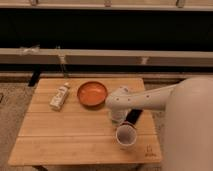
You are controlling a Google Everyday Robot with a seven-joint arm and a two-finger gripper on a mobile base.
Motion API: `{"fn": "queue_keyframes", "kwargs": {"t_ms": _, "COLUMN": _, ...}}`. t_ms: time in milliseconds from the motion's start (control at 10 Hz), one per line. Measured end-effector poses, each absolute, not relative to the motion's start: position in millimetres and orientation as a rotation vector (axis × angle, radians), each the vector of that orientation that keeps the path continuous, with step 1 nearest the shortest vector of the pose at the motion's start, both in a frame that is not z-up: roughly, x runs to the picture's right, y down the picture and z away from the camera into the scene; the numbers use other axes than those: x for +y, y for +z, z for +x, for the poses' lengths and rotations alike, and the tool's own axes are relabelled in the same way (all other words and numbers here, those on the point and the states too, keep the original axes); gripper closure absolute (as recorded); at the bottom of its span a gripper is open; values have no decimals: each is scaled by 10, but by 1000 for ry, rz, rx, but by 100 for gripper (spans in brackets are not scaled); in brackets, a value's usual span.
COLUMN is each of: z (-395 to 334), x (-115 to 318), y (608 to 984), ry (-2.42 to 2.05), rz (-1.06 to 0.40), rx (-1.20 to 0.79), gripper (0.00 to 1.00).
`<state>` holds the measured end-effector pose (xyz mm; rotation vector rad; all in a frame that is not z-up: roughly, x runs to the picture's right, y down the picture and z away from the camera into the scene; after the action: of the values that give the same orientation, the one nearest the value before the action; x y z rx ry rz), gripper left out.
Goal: Drag the pepper across the table
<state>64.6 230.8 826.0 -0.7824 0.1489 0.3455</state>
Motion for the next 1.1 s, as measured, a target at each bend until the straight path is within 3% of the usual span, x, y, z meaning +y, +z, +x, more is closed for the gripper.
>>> {"fn": "queue_keyframes", "kwargs": {"t_ms": 400, "z": 620, "x": 2341, "y": 8192, "ry": 348, "rz": -798, "rx": 138, "gripper": 100}}
{"fn": "queue_keyframes", "kwargs": {"t_ms": 1100, "z": -120, "x": 2100, "y": 8131, "ry": 384, "rz": -803, "rx": -42, "gripper": 100}}
